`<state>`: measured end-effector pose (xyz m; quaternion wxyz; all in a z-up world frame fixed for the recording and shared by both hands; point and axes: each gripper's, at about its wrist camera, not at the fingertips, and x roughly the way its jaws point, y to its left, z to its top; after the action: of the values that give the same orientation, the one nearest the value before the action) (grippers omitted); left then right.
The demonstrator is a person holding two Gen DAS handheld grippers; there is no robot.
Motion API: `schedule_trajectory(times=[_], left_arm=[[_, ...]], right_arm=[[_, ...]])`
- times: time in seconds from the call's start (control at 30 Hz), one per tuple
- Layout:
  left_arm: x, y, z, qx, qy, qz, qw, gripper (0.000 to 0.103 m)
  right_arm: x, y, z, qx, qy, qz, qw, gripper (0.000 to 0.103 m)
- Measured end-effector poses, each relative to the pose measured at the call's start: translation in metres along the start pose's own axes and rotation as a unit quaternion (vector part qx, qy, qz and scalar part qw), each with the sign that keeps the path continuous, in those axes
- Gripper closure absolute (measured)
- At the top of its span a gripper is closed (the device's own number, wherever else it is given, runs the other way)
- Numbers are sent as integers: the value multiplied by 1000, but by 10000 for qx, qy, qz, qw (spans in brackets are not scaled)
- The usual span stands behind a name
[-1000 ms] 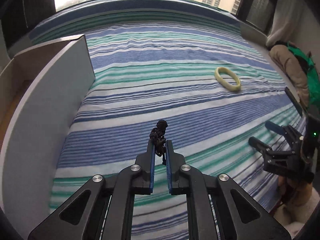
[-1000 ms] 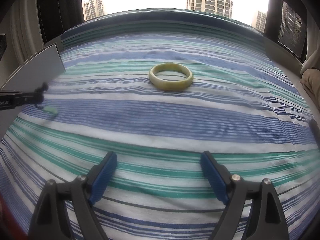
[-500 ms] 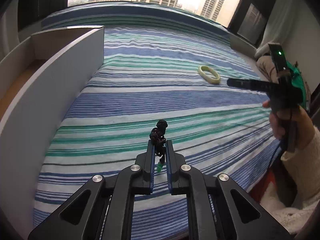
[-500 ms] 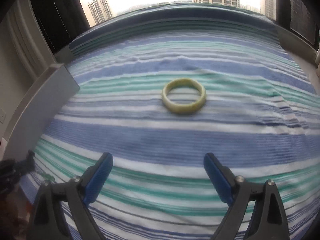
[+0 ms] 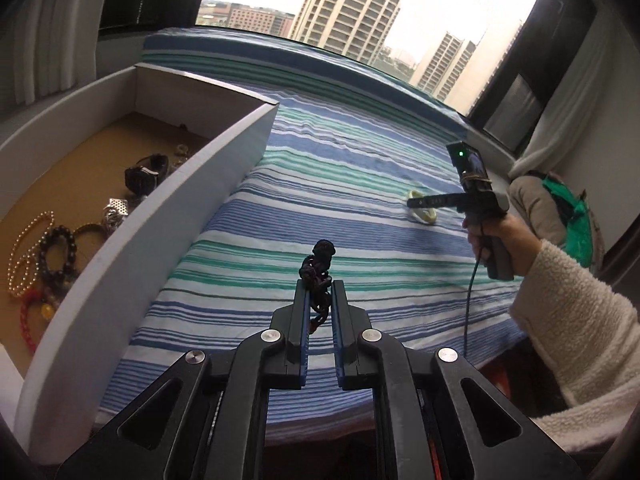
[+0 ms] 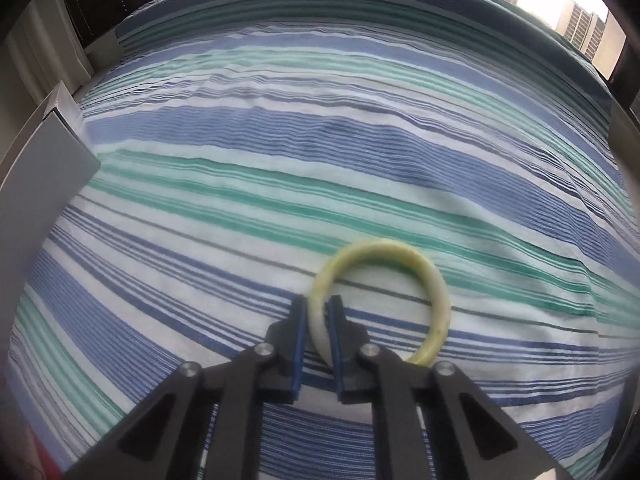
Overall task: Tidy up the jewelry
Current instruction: 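Carry both items into the white box and open both tools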
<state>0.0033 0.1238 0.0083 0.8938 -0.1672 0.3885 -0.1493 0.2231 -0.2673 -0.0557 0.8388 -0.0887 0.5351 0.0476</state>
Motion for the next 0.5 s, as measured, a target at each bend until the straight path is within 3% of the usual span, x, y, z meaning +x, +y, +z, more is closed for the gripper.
schedule_trajectory(times=[0.2,0.37,0.5], left_arm=[[-69,34,18,-452,-574,120,9973,95],[-124,82,37,-858,-1193,828,9857,95],[-135,126,40,-1276,-1195,1295,9760,95]], right_arm=[[-53,21,-2,110,-598,598,9964,92],[-106,78,19,-260,-1094,1223,9861,92],[-142,143,40,-776,-1409,1739,9715,92]])
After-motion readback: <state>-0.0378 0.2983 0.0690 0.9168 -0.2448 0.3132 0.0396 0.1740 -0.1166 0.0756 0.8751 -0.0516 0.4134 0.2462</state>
